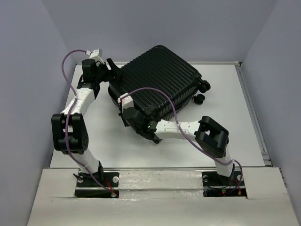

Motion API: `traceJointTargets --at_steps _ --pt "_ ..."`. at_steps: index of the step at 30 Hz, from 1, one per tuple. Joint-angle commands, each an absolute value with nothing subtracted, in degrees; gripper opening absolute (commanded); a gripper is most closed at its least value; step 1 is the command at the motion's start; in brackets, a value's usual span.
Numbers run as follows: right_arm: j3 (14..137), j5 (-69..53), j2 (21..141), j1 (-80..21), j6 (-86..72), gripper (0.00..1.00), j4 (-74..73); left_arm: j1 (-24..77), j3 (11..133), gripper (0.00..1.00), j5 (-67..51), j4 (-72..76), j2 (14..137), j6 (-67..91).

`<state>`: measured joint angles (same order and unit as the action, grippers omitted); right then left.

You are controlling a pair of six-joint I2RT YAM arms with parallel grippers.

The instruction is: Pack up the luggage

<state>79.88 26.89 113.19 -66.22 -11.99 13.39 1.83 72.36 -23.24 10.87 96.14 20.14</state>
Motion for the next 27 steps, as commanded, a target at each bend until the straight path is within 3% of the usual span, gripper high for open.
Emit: traceJointTargets --at_steps 1,3,5,6,9,12,13,14,16,17,18,22,24,27 --pt "90.7 1.7 115.9 -66.3 -13.6 0.07 20.7 5.6 68.3 0.68 -32.5 -5.8 96.2 19.8" --pt "91.1 -2.0 115.5 -66.3 -13.9 0.07 20.0 4.4 66.7 0.68 -32.6 -5.1 94.5 20.0" --pt "90.1 -3.9 113.3 -66.3 -14.2 0.18 16.2 4.4 65.4 0.68 -32.1 -5.0 93.3 19.8" --pt "87.1 -5.3 111.6 -66.3 -15.5 0.40 14.9 4.4 65.2 0.68 -31.6 -4.8 92.3 20.0" --pt "77.9 -4.9 100.3 -67.1 -17.0 0.80 11.8 4.4 65.0 0.67 -29.6 -4.6 89.5 20.9" --pt "73.6 0.6 88.4 -67.1 -18.0 0.95 5.0 4.4 63.6 0.67 -27.7 -3.7 85.4 22.1" --pt "71.7 3.1 86.0 -66.4 -18.0 0.96 1.4 4.4 62.8 0.67 -27.4 -2.8 83.8 22.5" --pt "70.6 4.8 81.4 -65.3 -18.2 0.95 0.2 4.4 62.1 0.67 -27.0 -2.3 82.2 23.0" --pt "67.6 10.9 76.8 -60.3 -20.2 0.66 -3.3 4.5 60.5 0.68 -24.5 -2.0 77.1 23.3" --pt "64.1 11.2 72.2 -57.7 -22.7 0.43 -4.1 4.5 60.0 0.70 -21.6 -2.0 73.9 23.3" --pt "62.2 11.2 69.7 -54.7 -24.2 0.07 -4.9 4.4 60.2 0.74 -19.2 -2.4 72.3 23.2" --pt "52.9 14.6 58.6 -41.2 -27.9 0.07 -6.9 3.5 64.2 0.85 -9.3 -5.0 69.3 23.1" --pt "50.5 14.9 55.8 -33.4 -27.9 0.07 -9.1 2.6 67.1 0.92 -9.2 -4.5 71.6 24.5" --pt "49.3 11.8 56.9 -23.3 -27.0 0.07 -11.0 -1.0 69.9 0.94 -14.1 -3.3 78.5 28.5"
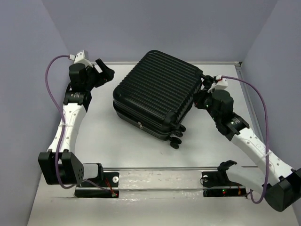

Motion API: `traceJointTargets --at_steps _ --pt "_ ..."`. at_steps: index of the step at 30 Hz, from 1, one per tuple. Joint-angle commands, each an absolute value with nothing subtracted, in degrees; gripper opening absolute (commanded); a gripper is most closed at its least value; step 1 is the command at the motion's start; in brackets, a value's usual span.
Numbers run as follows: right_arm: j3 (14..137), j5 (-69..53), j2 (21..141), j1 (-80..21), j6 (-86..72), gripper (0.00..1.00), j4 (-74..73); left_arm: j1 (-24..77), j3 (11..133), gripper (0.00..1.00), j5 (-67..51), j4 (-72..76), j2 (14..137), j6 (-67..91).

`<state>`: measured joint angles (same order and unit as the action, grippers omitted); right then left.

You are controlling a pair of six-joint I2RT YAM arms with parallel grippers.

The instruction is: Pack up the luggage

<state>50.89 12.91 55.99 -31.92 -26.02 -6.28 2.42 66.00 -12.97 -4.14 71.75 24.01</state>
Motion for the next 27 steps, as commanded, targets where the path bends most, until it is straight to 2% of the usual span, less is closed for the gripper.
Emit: traceJointTargets --at_steps 1,5,10,13,16,20,23,26,27 --pt "48.7 8.8 59.0 -21.0 -26.9 0.07 -10.8 -3.3 70.4 0.94 -15.8 -2.8 80.7 29.8" --pt "50.0 3.6 67.6 -13.8 -26.0 0.07 -8.9 -4.4 69.6 0.93 -20.3 -0.4 88.4 33.9" --pt "56.9 -4.1 78.6 -12.4 -24.9 0.07 -6.9 -0.7 60.5 0.92 -20.3 5.9 91.5 36.9" --pt "62.7 -15.6 86.3 -12.4 -24.5 0.07 -5.0 2.1 50.0 0.92 -20.2 13.1 88.7 41.6" --pt "68.5 -21.7 91.8 -13.1 -25.3 0.09 -4.0 3.4 40.1 0.92 -20.0 19.4 84.5 45.4" --pt "76.4 -27.2 95.8 -15.2 -24.8 0.14 -4.7 6.7 30.7 0.91 -16.8 20.3 74.7 44.8" --pt "85.6 -32.6 100.6 -16.5 -24.5 0.22 -8.4 9.3 26.0 0.90 -15.6 19.7 68.1 44.6" --pt "96.5 -33.1 104.8 -17.7 -22.8 0.40 -15.9 10.0 20.7 0.90 -14.6 17.0 58.1 44.6" --pt "98.6 -32.9 106.2 -17.7 -22.2 0.50 -17.1 10.1 19.2 0.90 -14.2 15.9 52.9 44.4"
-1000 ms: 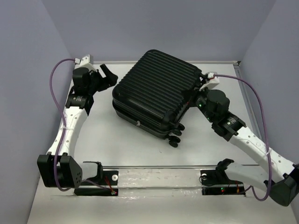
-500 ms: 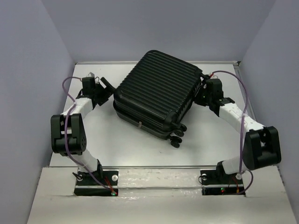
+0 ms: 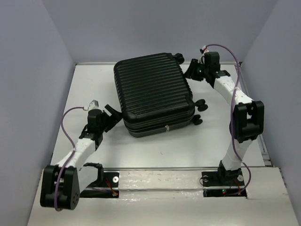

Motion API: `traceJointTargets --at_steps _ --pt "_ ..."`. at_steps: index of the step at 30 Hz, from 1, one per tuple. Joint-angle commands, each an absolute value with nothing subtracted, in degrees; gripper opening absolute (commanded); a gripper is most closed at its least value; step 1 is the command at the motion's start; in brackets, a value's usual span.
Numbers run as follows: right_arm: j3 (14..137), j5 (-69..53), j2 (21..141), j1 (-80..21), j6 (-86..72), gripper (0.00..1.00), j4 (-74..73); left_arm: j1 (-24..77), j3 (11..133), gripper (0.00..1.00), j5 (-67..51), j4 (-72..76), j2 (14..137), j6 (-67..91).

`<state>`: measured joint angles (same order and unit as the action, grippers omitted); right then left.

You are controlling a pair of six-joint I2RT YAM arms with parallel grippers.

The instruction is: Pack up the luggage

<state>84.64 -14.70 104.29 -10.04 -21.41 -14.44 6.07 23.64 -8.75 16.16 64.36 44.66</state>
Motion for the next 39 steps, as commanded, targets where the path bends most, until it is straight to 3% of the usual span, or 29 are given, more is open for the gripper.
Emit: traceJointTargets --at_steps 1,3,6,11,14,15,16,19,20,21,24,25,26,28,30,39 --pt "99.8 -32.8 106.4 -17.7 -22.1 0.56 -17.8 10.1 18.9 0.90 -14.1 15.0 50.2 44.3" --pt "103.0 -31.5 105.6 -17.7 -21.5 0.71 -19.4 10.1 20.1 0.90 -13.0 9.0 44.0 42.6" --pt "108.8 -31.4 104.5 -17.1 -20.6 0.82 -23.5 10.1 25.3 0.90 -12.0 4.2 40.4 40.5" --pt "107.8 -32.1 95.8 -17.1 -17.8 0.82 -26.3 10.0 35.0 0.92 -10.9 -1.7 41.1 36.0" --pt "91.7 -34.2 82.6 -17.8 -16.3 0.59 -19.6 10.0 38.2 0.93 -10.1 -3.9 40.2 34.5" --pt "86.3 -34.2 78.8 -18.3 -16.3 0.27 -17.3 10.0 38.7 0.93 -10.3 -4.2 39.2 34.1" --pt "74.6 -34.5 70.8 -18.3 -16.5 0.14 -12.0 10.0 38.6 0.93 -10.8 -4.6 38.5 34.0" --pt "57.5 -35.2 59.9 -18.9 -18.4 0.07 -3.9 10.0 35.8 0.87 -14.7 -4.7 36.4 33.9" --pt "47.9 -34.7 54.4 -18.9 -19.2 0.07 -0.5 10.0 34.7 0.81 -16.3 -4.2 36.0 34.0" --pt "43.9 -34.5 52.2 -18.9 -19.3 0.07 2.0 10.0 31.8 0.67 -20.1 -3.5 35.1 34.2" --pt "32.1 -32.5 48.3 -18.9 -20.1 0.07 6.9 10.0 27.5 0.50 -24.6 -1.1 33.8 35.3" --pt "30.3 -32.1 47.6 -18.9 -20.3 0.12 8.2 10.1 25.5 0.40 -25.7 -1.1 33.0 35.4" --pt "28.9 -31.4 47.9 -18.9 -20.2 0.19 9.8 10.2 24.6 0.36 -26.0 -0.7 32.5 36.8" --pt "27.6 -30.4 50.2 -18.9 -18.9 0.38 10.7 10.5 23.3 0.30 -28.2 -0.4 31.4 37.8" --pt "27.2 -29.1 53.4 -18.9 -17.4 0.48 13.3 10.6 22.1 0.28 -28.6 -0.4 30.8 38.8" --pt "28.4 -33.4 67.5 -18.9 -14.3 0.61 27.0 15.8 19.2 0.26 -28.2 4.9 36.5 40.9"
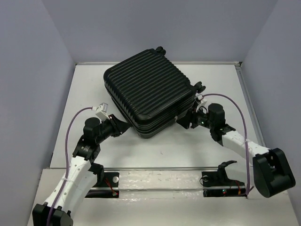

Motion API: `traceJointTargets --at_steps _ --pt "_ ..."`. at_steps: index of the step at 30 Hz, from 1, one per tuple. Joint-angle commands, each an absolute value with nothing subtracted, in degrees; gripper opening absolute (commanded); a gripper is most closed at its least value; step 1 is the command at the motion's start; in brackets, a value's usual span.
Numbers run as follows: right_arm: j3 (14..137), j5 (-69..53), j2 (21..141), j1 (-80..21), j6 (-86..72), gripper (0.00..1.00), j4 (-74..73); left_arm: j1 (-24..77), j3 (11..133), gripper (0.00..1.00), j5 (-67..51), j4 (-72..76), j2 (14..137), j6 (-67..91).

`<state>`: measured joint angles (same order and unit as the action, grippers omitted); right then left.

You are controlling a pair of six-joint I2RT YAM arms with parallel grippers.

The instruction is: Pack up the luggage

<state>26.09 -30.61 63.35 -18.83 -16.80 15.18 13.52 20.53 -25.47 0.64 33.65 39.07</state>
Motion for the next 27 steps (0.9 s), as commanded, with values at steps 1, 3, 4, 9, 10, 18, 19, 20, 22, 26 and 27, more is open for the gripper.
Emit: traceJointTargets --at_steps 1,3,4,9,10,18,19,20,22,26,27 --pt "28.6 -34.0 68.4 -19.4 -14.1 0.62 27.8 16.3 18.9 0.26 -27.2 5.4 37.1 41.0" --pt "29.5 -35.5 70.6 -19.4 -13.1 0.63 28.2 17.8 18.7 0.26 -25.8 6.9 38.7 41.0" --pt "29.8 -36.0 71.1 -19.4 -12.7 0.63 28.5 18.2 18.6 0.26 -25.4 7.3 39.2 40.9" --pt "30.1 -36.6 72.9 -20.0 -10.8 0.64 30.8 20.5 17.9 0.26 -23.7 9.4 42.0 41.2" --pt "30.0 -36.5 73.1 -20.0 -10.5 0.64 31.4 20.8 17.9 0.26 -23.6 9.8 42.3 41.2" --pt "30.0 -37.2 77.0 -22.1 -11.0 0.56 39.4 23.8 18.8 0.25 -21.1 10.1 43.9 41.4" --pt "29.9 -37.0 77.2 -22.8 -11.2 0.49 39.9 24.1 19.0 0.25 -20.7 10.1 44.0 41.3" --pt "29.8 -36.5 77.4 -22.8 -11.5 0.39 41.0 24.5 19.1 0.24 -20.2 10.1 44.2 41.4" --pt "29.7 -35.4 77.5 -23.5 -12.0 0.32 41.9 24.9 19.2 0.24 -20.0 10.3 44.5 41.4" --pt "28.9 -31.9 77.3 -26.2 -13.0 0.15 44.8 25.7 19.6 0.23 -19.5 10.7 45.0 41.6" --pt "28.2 -30.2 77.2 -27.1 -13.3 0.12 45.1 25.8 19.7 0.23 -19.4 10.8 45.2 41.7"
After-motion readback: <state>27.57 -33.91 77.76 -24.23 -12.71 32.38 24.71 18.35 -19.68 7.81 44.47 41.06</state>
